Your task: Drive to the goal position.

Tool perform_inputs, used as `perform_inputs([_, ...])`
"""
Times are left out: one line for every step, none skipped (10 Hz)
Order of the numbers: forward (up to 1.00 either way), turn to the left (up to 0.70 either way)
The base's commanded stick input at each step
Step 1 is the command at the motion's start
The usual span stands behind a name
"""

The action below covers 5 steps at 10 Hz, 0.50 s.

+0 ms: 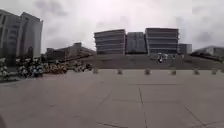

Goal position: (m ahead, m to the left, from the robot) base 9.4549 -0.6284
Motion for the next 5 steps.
perform_inputs([0.6, 0.0])
perform_inputs([0.6, 0.0])
perform_inputs([0.6, 0.0])
perform_inputs([0.6, 0.0])
perform_inputs([0.6, 0.0])
